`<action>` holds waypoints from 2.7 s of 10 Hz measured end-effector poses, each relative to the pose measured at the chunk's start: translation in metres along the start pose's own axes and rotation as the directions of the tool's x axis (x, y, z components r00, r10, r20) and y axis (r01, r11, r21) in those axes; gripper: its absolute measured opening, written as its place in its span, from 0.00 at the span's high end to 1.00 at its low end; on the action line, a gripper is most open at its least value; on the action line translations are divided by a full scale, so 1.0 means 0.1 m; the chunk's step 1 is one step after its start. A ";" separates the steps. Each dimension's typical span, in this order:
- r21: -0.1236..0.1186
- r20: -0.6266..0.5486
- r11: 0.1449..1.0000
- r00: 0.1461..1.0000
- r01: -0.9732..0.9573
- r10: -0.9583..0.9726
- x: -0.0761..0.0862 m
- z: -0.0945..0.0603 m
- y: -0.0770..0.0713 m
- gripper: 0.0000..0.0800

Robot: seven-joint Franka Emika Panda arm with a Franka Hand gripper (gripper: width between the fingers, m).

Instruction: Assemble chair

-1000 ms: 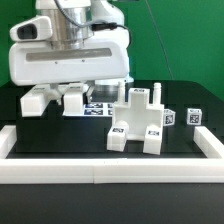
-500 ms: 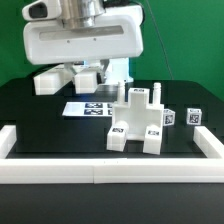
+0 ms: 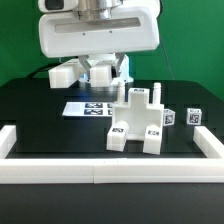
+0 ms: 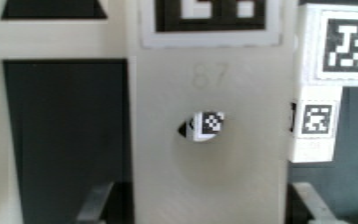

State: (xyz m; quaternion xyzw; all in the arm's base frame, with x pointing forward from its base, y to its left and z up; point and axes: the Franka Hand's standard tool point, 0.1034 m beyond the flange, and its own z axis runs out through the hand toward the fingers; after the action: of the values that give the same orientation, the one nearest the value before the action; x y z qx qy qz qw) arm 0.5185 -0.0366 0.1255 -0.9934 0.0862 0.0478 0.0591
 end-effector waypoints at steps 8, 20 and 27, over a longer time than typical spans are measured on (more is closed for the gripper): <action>-0.022 0.001 0.991 0.991 -0.130 0.130 -0.10 0.09 -0.72 0.64; -0.029 0.009 0.997 0.997 -0.077 0.077 -0.16 0.18 -0.93 0.64; -0.029 0.010 0.997 0.997 -0.075 0.075 -0.26 0.19 -0.92 0.64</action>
Offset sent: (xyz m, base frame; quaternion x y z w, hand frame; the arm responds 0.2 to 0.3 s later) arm -0.0041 0.0444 0.0146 -0.0345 -0.0071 0.0765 0.9964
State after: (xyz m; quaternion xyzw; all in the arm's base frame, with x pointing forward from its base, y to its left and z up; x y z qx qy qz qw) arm 0.5072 0.0599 0.1197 -0.9899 0.1223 0.0566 0.0436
